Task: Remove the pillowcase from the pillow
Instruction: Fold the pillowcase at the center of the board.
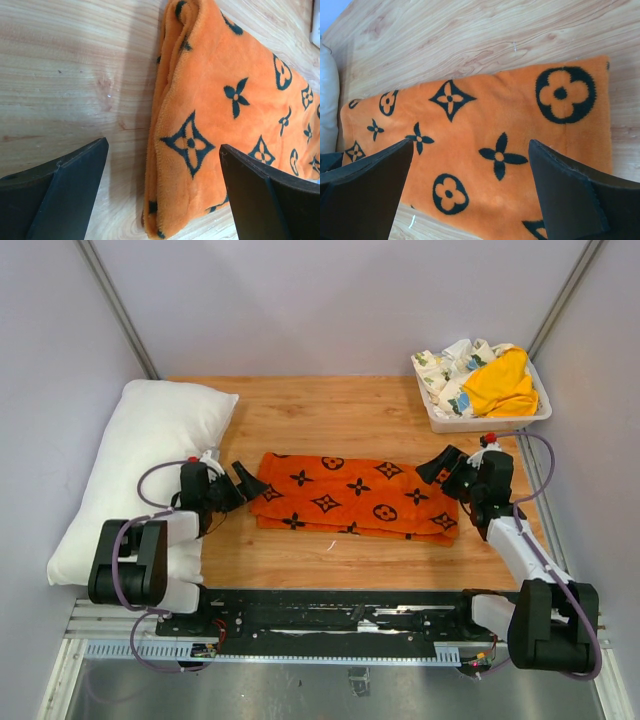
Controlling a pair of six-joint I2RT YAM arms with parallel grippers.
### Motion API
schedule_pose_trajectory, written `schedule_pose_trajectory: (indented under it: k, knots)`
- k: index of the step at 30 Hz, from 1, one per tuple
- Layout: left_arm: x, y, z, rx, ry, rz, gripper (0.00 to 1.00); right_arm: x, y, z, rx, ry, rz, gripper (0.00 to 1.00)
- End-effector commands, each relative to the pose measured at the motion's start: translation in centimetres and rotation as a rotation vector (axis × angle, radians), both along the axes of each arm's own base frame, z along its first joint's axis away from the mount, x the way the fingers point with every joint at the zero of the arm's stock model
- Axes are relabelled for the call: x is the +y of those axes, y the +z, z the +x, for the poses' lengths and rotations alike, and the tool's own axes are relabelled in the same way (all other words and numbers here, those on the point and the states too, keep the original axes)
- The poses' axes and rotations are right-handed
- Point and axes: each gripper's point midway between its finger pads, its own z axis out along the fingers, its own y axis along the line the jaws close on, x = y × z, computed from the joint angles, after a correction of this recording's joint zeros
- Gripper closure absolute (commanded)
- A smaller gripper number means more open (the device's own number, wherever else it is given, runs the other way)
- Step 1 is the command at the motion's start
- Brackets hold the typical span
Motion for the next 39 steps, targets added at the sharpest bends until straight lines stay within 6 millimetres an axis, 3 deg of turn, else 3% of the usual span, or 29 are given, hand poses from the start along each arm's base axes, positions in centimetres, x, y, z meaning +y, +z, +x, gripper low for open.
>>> schedule_pose_trajectory:
  k: [1, 7, 17, 22, 24, 26, 28, 32, 39]
  knots:
    - [-0.5, -0.2, -0.2, -0.007, -0.021, -0.028, 0.01, 1.3, 0.3, 0.1, -0.019, 0.052, 0.004, 0.01]
    - [-3.2, -1.3, -1.7, 0.049, -0.101, -0.211, 0.01, 1.5, 0.3, 0.1, -0.017, 0.062, 0.007, 0.02]
    - [-6.5, -2.4, -2.1, 0.102, -0.132, -0.271, 0.01, 1.5, 0.2, 0.2, -0.01, 0.059, 0.013, 0.01]
    - [-6.6, -2.1, -1.3, 0.083, -0.105, -0.29, 0.24, 1.6, 0.4, 0.3, -0.011, 0.062, 0.018, 0.02]
    - [-6.5, -1.7, -0.9, 0.069, -0.095, -0.289, 0.41, 1.6, 0.4, 0.3, -0.009, 0.063, 0.018, 0.01]
    - [-6.6, -1.1, -0.3, 0.054, -0.098, -0.283, 0.68, 1.6, 0.3, 0.3, -0.006, 0.064, 0.019, 0.02]
    - [-6.3, -0.7, 0.3, 0.054, -0.09, -0.255, 0.99, 1.7, 0.4, 0.3, -0.006, 0.064, 0.019, 0.01]
    - [-4.2, 0.9, 1.8, 0.023, -0.035, -0.121, 1.0, 1.7, 0.8, 0.3, -0.011, 0.068, 0.016, 0.01]
    - [3.4, 8.7, 3.7, -0.114, 0.218, 0.259, 1.0, 2.2, 1.5, 0.3, -0.013, 0.088, 0.033, 0.01]
